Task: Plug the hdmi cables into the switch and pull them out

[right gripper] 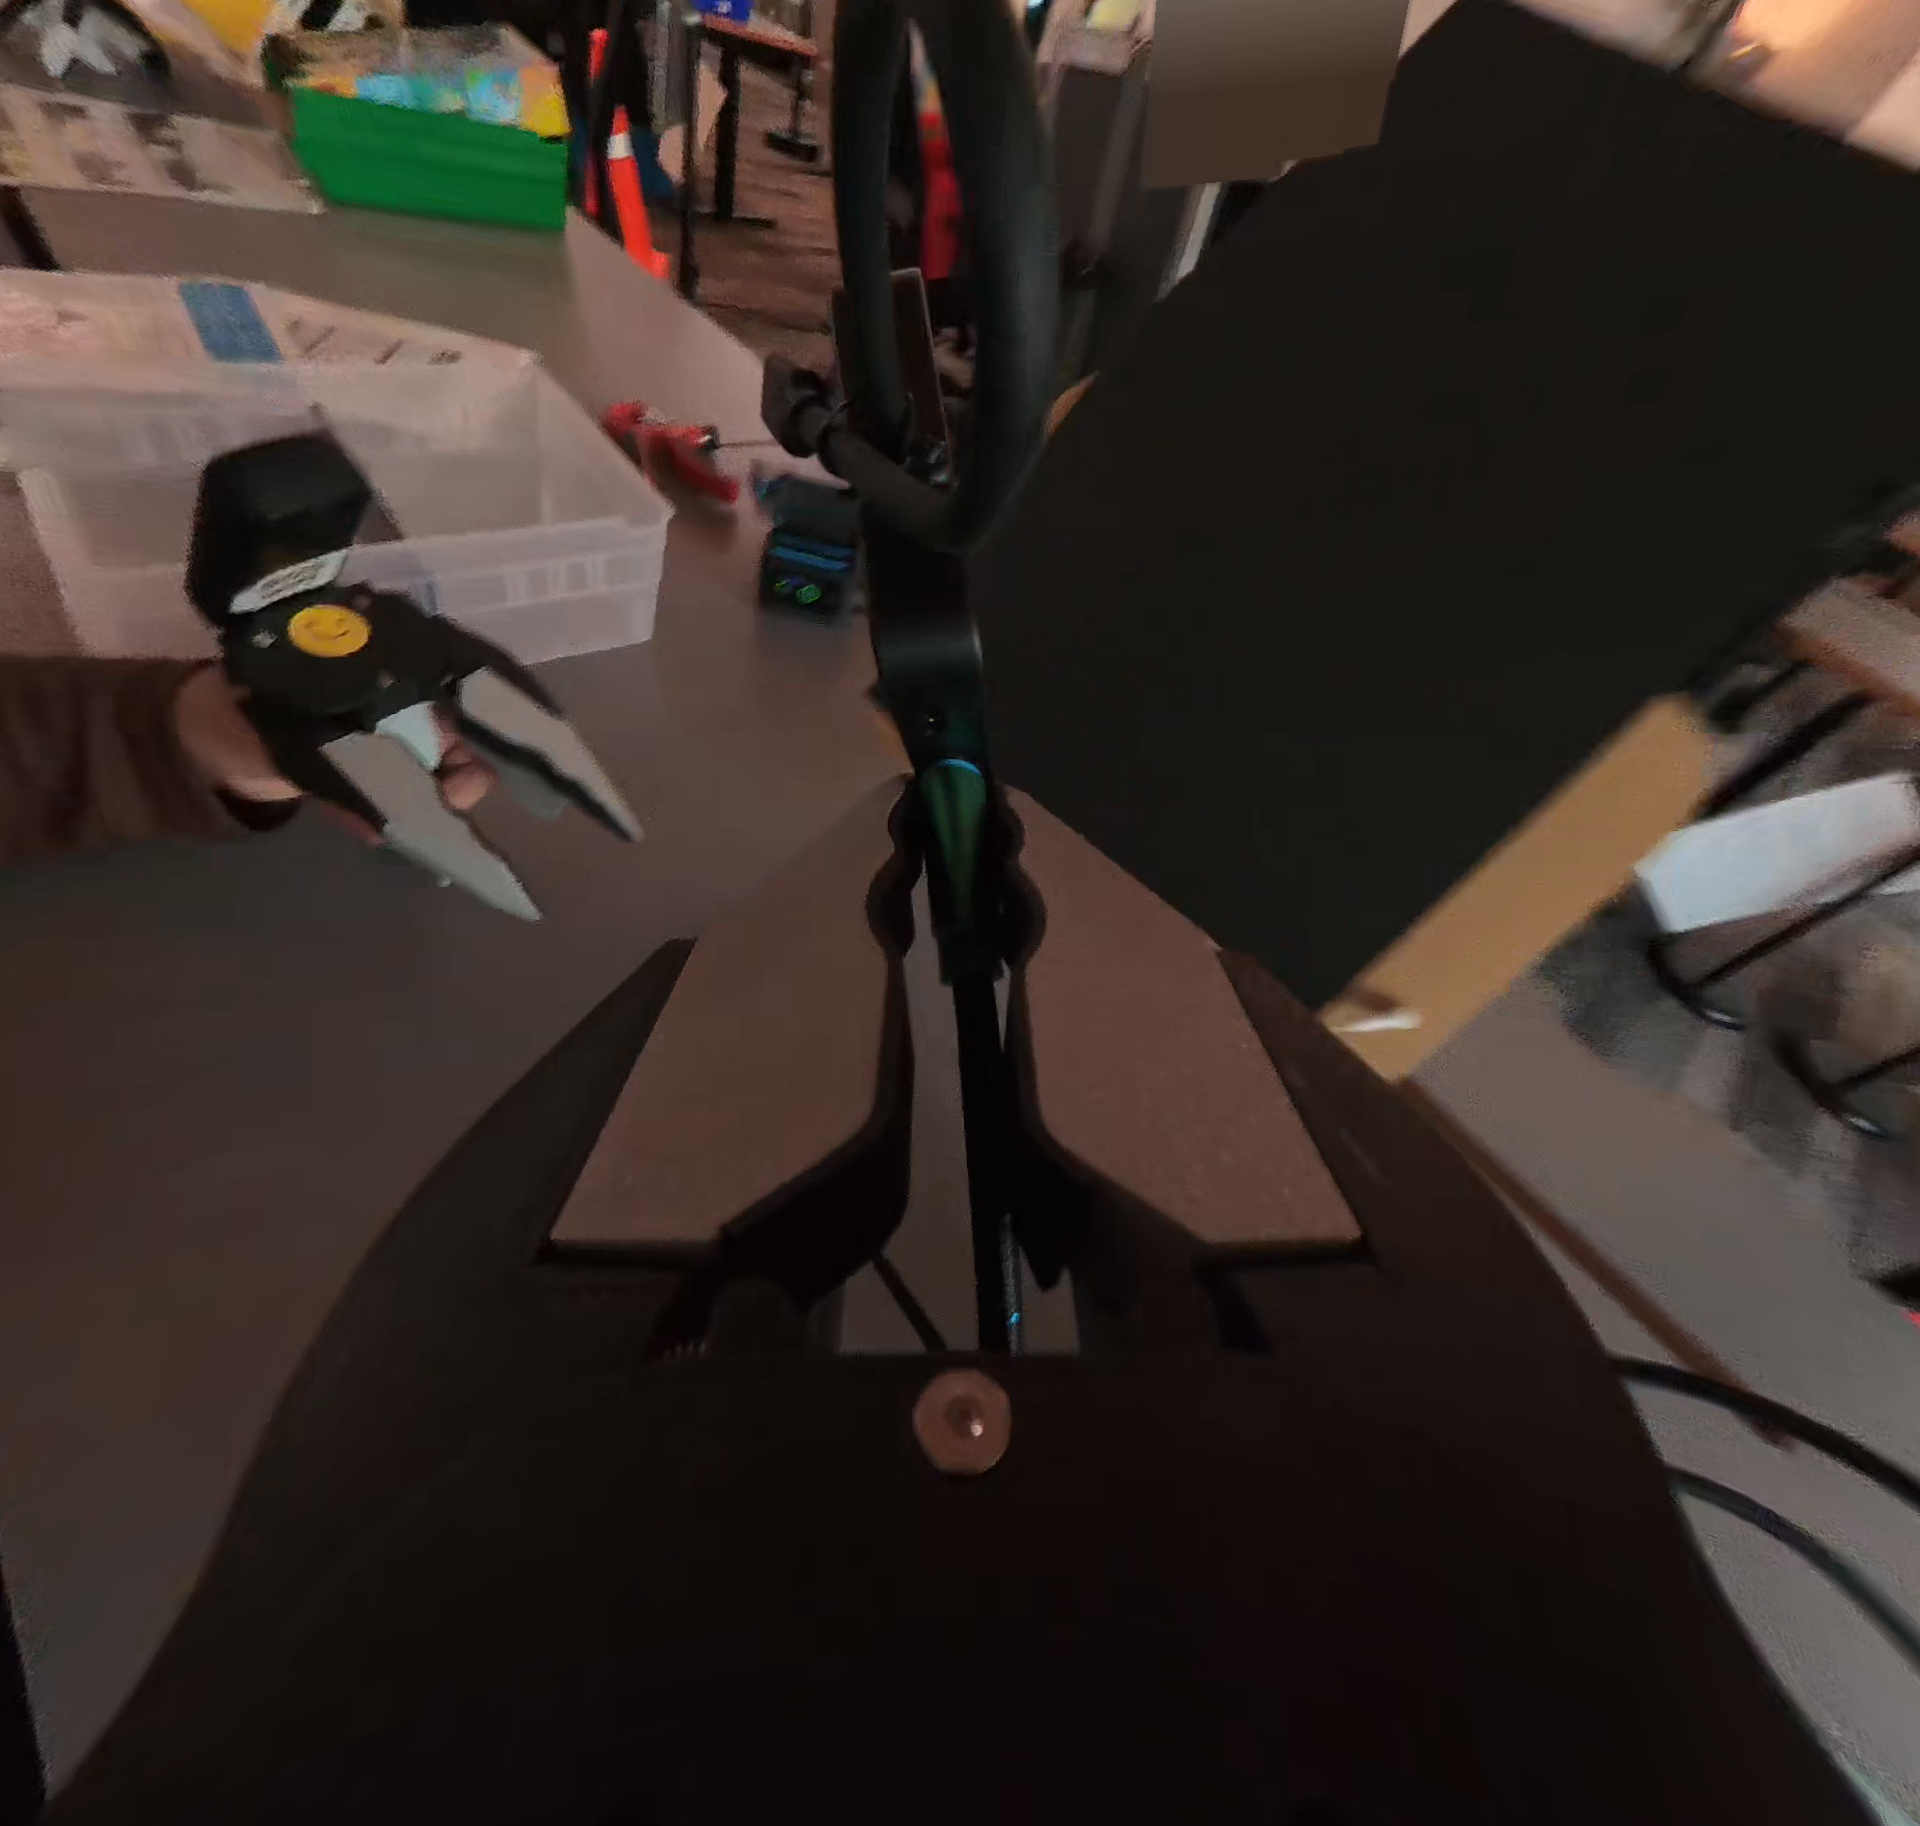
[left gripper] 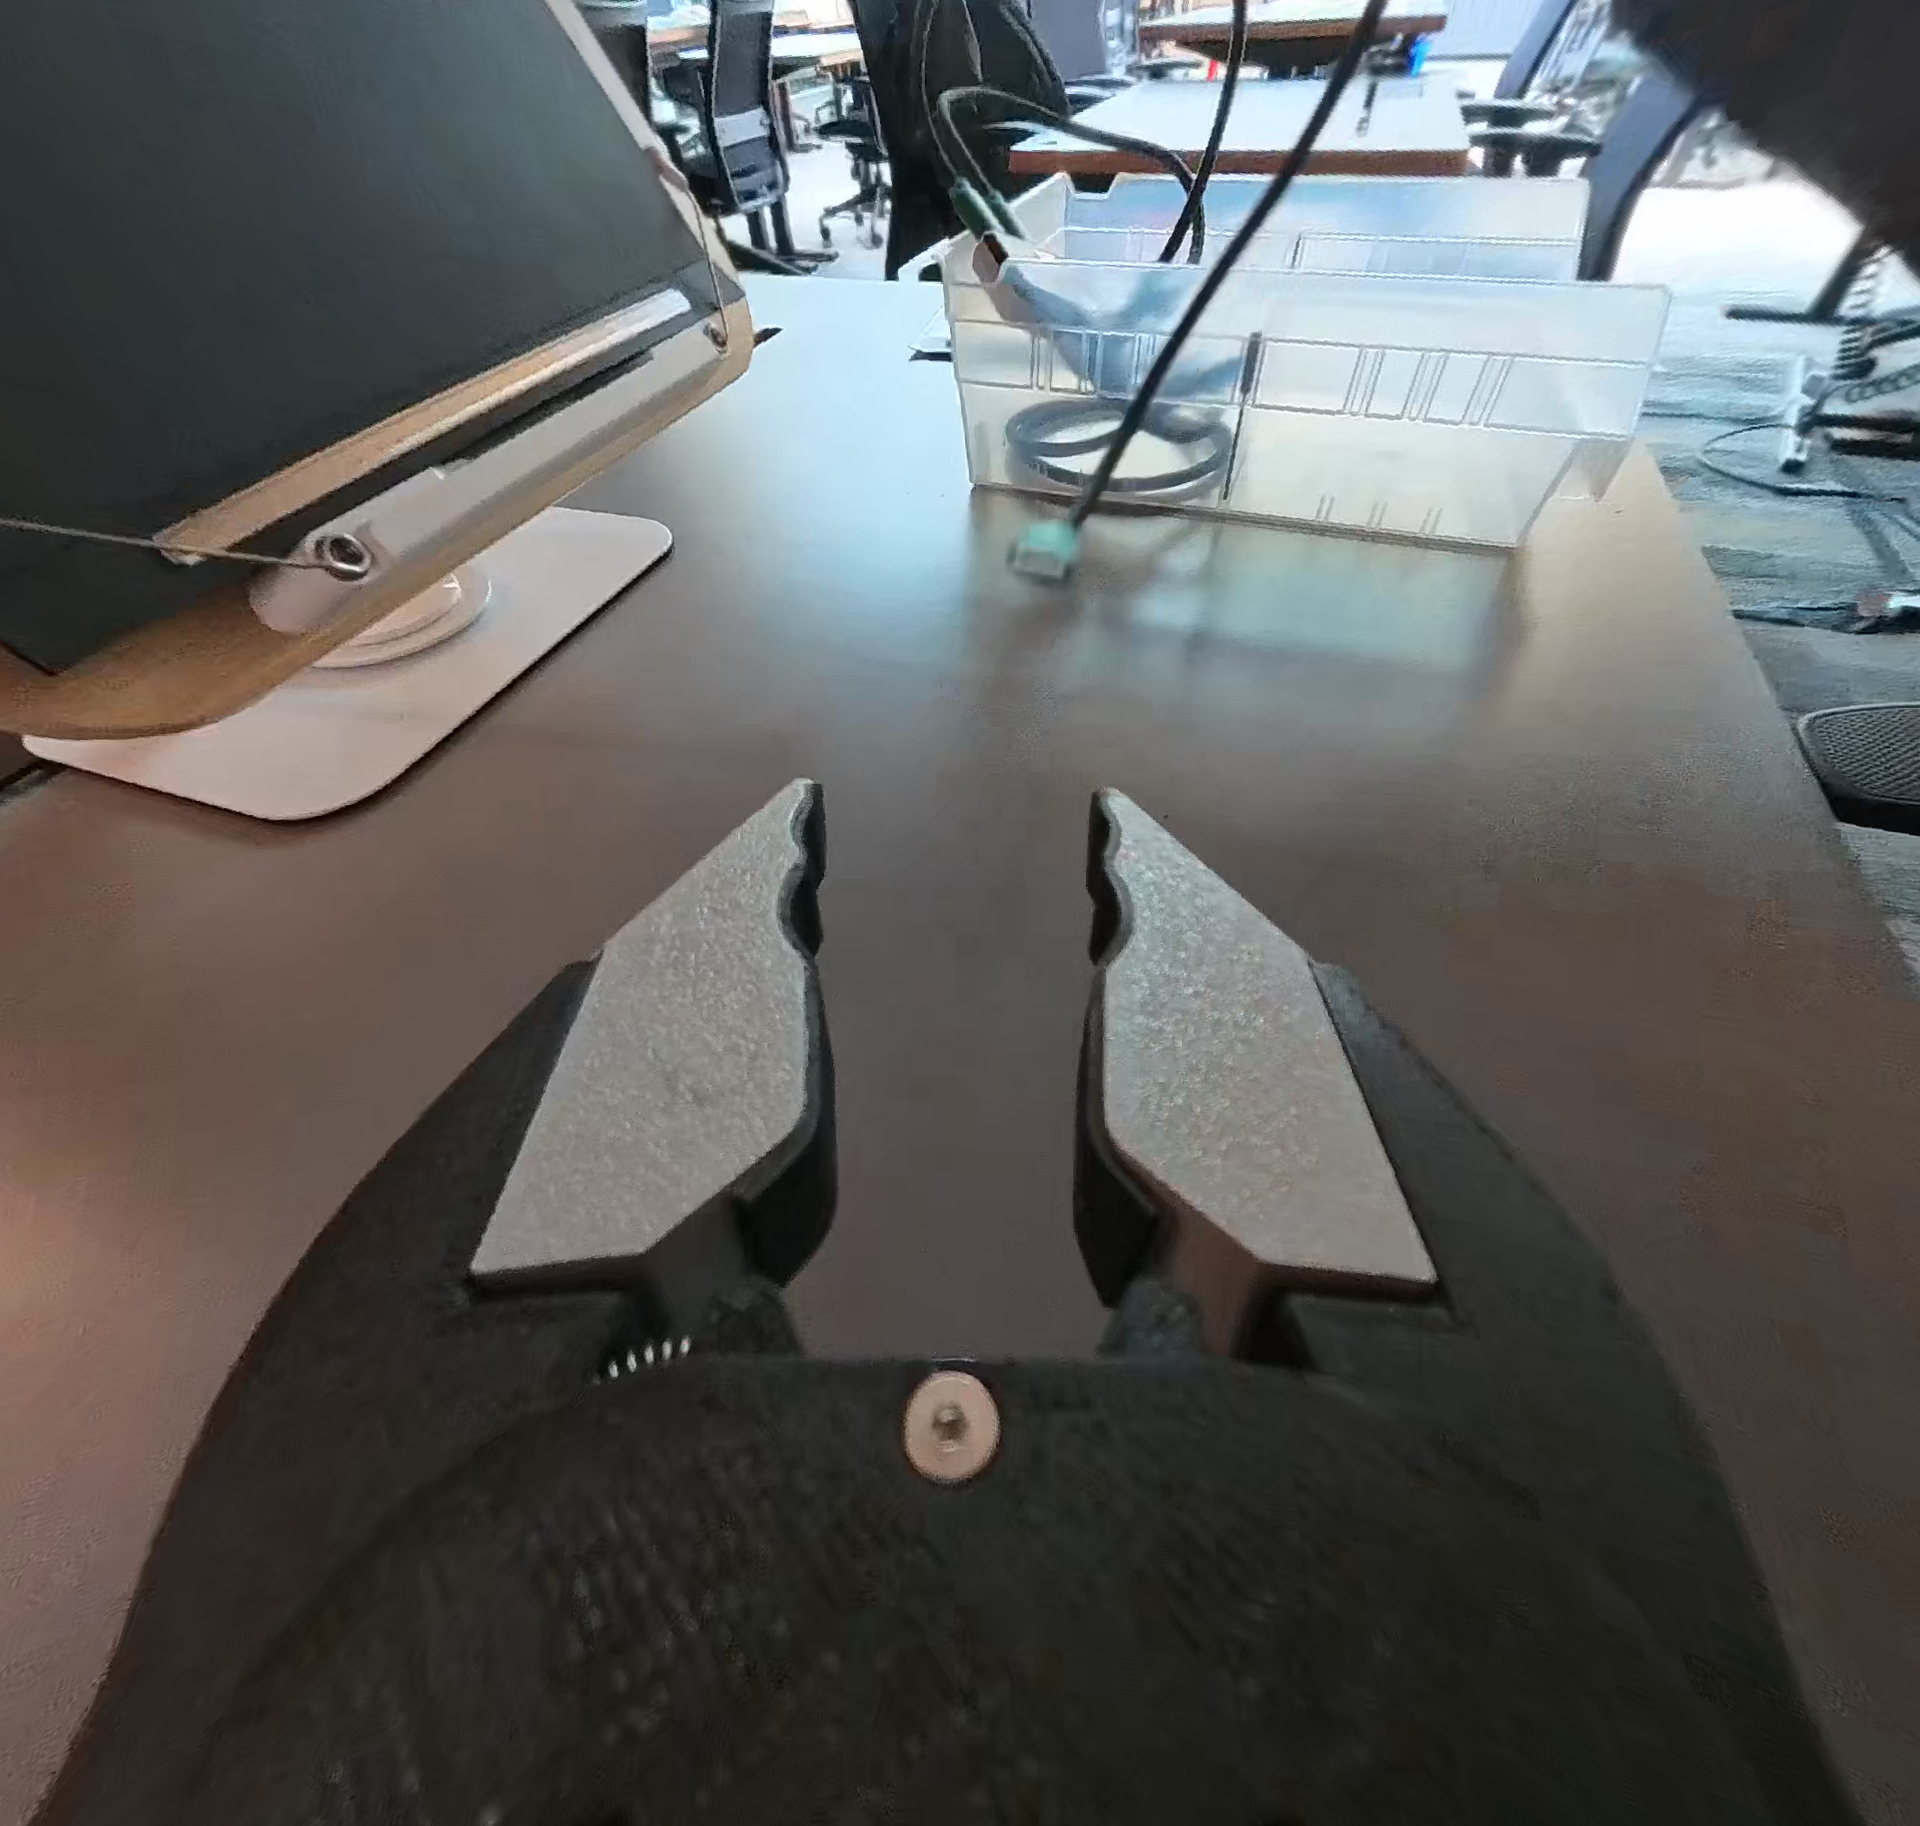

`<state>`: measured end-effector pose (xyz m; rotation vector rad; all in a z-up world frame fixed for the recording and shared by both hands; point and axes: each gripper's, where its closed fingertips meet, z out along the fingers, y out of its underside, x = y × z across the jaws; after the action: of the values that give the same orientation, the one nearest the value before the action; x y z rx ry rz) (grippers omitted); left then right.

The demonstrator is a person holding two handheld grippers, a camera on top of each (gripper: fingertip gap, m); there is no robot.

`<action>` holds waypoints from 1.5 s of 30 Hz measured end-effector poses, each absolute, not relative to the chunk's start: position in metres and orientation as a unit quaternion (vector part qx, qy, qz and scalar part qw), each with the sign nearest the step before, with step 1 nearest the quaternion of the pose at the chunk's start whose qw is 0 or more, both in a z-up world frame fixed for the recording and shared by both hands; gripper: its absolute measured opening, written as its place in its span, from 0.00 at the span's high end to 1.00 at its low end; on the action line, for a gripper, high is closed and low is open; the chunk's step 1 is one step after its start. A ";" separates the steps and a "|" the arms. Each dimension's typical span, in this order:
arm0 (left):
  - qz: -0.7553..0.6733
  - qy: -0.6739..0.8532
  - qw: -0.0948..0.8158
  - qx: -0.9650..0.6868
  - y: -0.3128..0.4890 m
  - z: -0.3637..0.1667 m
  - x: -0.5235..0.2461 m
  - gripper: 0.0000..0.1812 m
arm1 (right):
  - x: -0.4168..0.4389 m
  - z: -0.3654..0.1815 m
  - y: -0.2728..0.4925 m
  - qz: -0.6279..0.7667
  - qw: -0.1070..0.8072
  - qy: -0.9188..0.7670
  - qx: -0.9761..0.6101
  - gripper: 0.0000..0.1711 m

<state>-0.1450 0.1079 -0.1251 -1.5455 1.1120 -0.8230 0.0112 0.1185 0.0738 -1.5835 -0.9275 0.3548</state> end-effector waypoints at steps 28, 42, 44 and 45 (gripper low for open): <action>-0.325 0.487 0.473 -0.658 0.104 -0.144 -0.140 0.76 | 0.253 -0.123 0.141 -0.218 -0.085 -0.536 -0.811 0.96; -0.290 0.505 0.476 -0.659 0.101 -0.150 -0.137 0.65 | 0.228 -0.091 0.175 -0.172 0.095 -0.467 -0.862 0.66; -0.274 0.507 0.483 -0.659 0.099 -0.151 -0.135 0.62 | 0.214 -0.064 0.172 -0.148 0.189 -0.424 -0.873 0.55; -0.264 0.502 0.491 -0.661 0.099 -0.149 -0.134 0.62 | 0.207 -0.050 0.166 -0.134 0.236 -0.398 -0.876 0.56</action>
<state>-0.1345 0.0986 -0.1493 -1.6053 1.2188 -0.6406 0.2074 0.1660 -0.0505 -2.4023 -1.0924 -0.3667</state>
